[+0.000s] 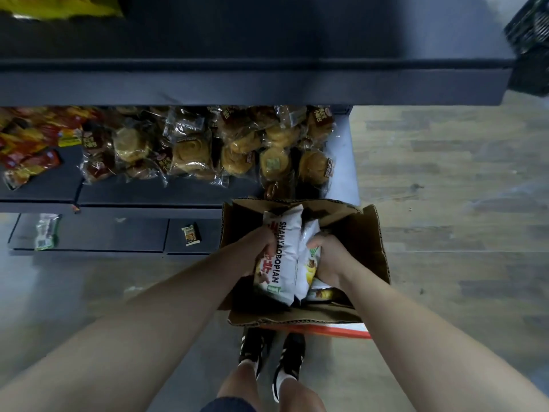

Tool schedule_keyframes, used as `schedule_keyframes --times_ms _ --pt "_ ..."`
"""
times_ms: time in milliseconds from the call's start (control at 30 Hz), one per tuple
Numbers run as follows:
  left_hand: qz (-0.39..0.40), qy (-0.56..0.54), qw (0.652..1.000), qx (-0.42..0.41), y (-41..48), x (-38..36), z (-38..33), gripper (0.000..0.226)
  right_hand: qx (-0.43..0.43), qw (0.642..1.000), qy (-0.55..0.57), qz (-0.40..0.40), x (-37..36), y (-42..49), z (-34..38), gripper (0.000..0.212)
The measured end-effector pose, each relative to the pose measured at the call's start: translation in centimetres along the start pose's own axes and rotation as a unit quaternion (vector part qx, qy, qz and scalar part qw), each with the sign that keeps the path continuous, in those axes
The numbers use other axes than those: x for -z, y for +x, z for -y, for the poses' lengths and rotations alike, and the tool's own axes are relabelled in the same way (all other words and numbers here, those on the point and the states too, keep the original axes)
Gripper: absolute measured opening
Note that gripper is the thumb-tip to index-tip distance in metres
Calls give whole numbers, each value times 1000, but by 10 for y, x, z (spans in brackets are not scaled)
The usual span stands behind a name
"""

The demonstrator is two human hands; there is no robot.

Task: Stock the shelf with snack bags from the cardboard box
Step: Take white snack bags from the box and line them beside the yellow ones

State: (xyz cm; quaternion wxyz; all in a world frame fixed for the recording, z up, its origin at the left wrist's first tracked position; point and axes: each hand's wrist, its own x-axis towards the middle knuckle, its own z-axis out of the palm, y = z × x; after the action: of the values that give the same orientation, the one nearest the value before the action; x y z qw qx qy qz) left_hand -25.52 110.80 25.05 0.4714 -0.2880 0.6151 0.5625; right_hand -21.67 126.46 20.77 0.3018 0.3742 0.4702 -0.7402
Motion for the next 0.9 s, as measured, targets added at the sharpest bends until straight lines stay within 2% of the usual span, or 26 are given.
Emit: schedule_keyframes --times_ms 100,200,267,400,500,533,600,667,767,833,900 --pt "67 -63 995 -28 -18 5 -7 6 -19 998 15 62 -13 -25 6 53" --pt "104 -67 990 -68 -28 8 -9 36 -2 997 32 77 -27 -41 10 61" --pt "114 -74 986 -100 -39 7 -8 47 13 995 23 97 -38 -57 13 68" --pt "36 -32 979 -197 -70 6 -16 61 28 991 22 127 -62 -87 21 59" --pt "-69 48 966 -246 -83 7 -22 97 60 985 4 162 -77 -105 32 56" --pt "-87 91 957 -260 -83 9 -23 99 74 983 -6 170 -81 -110 36 61" --pt "-113 148 939 -291 -92 7 -26 77 89 980 -25 175 -86 -115 41 71" --pt "-128 170 927 -308 -108 4 -31 63 111 981 -31 157 -88 -122 46 72" --pt "-78 150 921 -350 -143 -2 -40 52 142 984 -22 107 -86 -136 54 50" --pt "-49 125 920 -368 -166 -1 -44 45 144 985 -15 95 -83 -147 62 46" --pt "-57 137 909 -389 -189 2 -44 41 147 983 -14 108 -84 -164 72 42"
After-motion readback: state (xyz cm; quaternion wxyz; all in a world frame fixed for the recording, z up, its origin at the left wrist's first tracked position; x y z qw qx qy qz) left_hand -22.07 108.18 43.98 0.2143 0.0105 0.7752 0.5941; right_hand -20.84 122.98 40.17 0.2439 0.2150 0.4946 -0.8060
